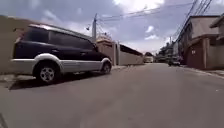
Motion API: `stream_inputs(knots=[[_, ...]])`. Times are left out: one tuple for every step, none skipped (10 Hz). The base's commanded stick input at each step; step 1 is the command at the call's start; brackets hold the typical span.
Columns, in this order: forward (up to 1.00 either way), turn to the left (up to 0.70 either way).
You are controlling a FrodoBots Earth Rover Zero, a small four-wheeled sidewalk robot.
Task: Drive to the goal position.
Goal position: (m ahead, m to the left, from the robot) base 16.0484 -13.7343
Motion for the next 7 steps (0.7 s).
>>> stream_inputs(knots=[[1.0, 0.01], [1.0, 0.01], [1.0, 0.01], [1.0, 0.01], [1.0, 0.01], [1.0, 0.01], [1.0, 0.01]])
